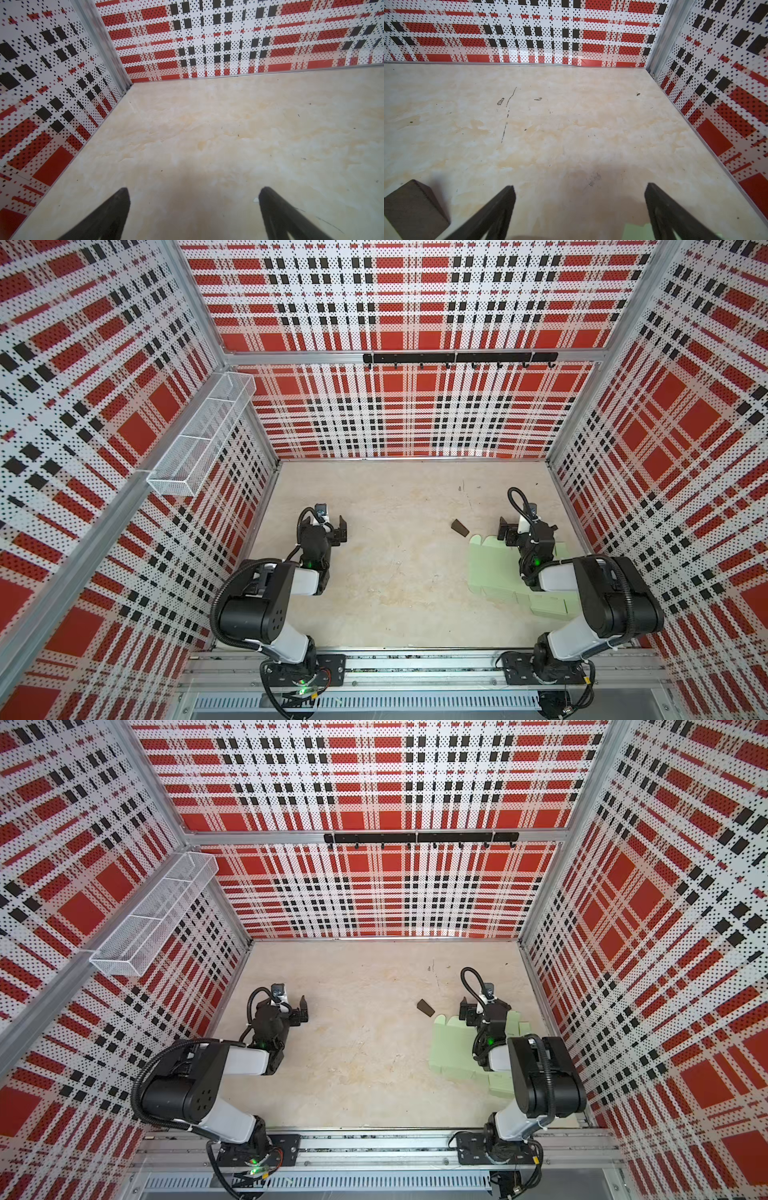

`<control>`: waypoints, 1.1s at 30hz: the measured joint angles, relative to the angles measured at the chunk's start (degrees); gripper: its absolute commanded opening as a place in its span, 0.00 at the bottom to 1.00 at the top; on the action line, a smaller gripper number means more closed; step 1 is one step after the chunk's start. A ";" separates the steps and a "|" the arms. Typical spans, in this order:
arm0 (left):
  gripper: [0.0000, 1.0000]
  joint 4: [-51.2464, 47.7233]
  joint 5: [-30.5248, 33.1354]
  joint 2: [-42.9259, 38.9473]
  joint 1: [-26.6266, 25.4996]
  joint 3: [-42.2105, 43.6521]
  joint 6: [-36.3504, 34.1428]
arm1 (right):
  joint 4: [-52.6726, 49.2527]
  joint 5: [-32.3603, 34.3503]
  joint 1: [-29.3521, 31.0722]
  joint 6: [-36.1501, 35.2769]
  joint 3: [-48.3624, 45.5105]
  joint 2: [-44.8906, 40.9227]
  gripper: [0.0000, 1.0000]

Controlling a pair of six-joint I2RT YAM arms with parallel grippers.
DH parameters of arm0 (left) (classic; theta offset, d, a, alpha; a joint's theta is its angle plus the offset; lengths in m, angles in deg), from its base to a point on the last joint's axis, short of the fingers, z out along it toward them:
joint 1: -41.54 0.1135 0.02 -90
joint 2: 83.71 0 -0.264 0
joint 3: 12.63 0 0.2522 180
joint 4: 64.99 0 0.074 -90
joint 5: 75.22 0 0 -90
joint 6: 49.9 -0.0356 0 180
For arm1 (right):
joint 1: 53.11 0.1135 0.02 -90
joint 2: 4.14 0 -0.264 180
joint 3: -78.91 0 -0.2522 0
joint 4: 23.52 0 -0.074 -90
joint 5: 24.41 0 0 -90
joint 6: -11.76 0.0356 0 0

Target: Fold the paper box

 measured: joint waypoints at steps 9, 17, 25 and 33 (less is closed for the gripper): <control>0.99 0.79 0.07 0.35 -0.02 0.00 -0.17 | 0.00 0.00 0.00 0.00 0.00 -0.02 1.00; 1.00 1.31 0.20 0.42 -0.22 0.00 -0.20 | 0.00 0.00 0.00 0.00 0.00 0.00 1.00; 1.00 1.53 0.13 0.39 -0.33 0.17 -0.44 | 0.00 0.00 0.00 0.00 0.00 -0.02 1.00; 0.99 -2.45 -2.34 -3.48 -1.79 -0.07 -3.13 | 3.37 0.02 0.00 -0.02 -4.63 -3.28 1.00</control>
